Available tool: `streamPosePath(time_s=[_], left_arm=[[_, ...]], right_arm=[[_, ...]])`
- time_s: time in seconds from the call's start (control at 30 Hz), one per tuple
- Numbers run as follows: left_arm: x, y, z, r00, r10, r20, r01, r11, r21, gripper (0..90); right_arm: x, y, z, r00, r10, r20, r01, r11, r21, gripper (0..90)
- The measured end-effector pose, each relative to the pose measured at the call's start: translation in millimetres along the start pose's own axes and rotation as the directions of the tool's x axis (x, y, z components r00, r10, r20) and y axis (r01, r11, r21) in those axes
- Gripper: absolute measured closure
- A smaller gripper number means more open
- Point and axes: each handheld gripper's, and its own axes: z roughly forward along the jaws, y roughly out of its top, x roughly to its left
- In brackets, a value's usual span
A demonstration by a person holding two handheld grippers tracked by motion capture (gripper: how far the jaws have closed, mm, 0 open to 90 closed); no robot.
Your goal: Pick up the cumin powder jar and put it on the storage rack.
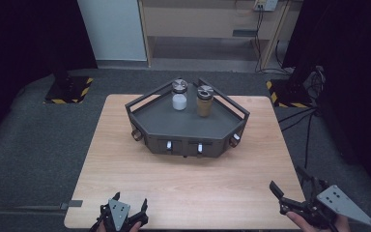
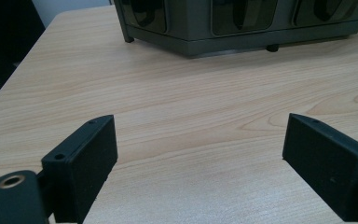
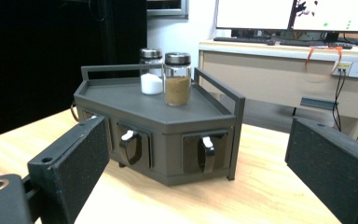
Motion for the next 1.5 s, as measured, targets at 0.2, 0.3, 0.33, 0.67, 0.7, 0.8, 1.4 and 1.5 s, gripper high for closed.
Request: streamPosePath(time_s=[0.2,0.3,0.33,0.67,0.7,0.8,1.4,1.5], left_arm=[[-0.6,0.3,-0.6,1.0000,0.007,0.001,-0.007,1.0000,-0.002,9.2],[-1.0,0.2,-1.1,1.0000,0.010,-0.001,-0.010,0.9999,-0.004,9.2],[-1.1,0.1,-1.2,0.9999,0.011,-0.001,-0.011,0.9999,-0.004,9.2],[-1.2,0.2,-3.0,0.9999,0.014,-0.002,-0.015,0.9999,-0.009,9.2],[-1.0,0.1,-3.1,0.9999,0.015,-0.002,-0.015,0.9998,-0.010,9.2],[-0.6,-0.5,-3.4,0.9999,0.016,-0.002,-0.016,0.9998,-0.012,9.2],[0.2,-1.5,1.6,0.9994,0.034,0.005,-0.034,0.9994,0.003,9.2],[-0.1,-1.4,2.2,0.9993,0.036,0.004,-0.036,0.9993,0.004,9.1]], right_arm=[[3.1,-14.5,-9.3,0.9997,0.015,0.017,-0.016,0.999,0.031,6.3],[4.6,-22.2,-12.3,0.9994,0.023,0.024,-0.024,0.999,0.045,6.1],[5.0,-24.4,-13.3,0.9994,0.024,0.026,-0.026,0.998,0.051,6.1],[7.1,-40.9,-20.4,0.9977,0.039,0.056,-0.045,0.993,0.110,6.0],[7.0,-43.4,-20.8,0.9974,0.042,0.060,-0.048,0.992,0.119,5.9],[5.8,-49.8,-21.0,0.9969,0.045,0.064,-0.054,0.989,0.140,5.9],[-10.0,-74.1,-12.5,0.9900,0.102,0.097,-0.127,0.947,0.296,5.5],[-11.7,-75.3,-10.7,0.9882,0.120,0.095,-0.145,0.937,0.318,5.4]])
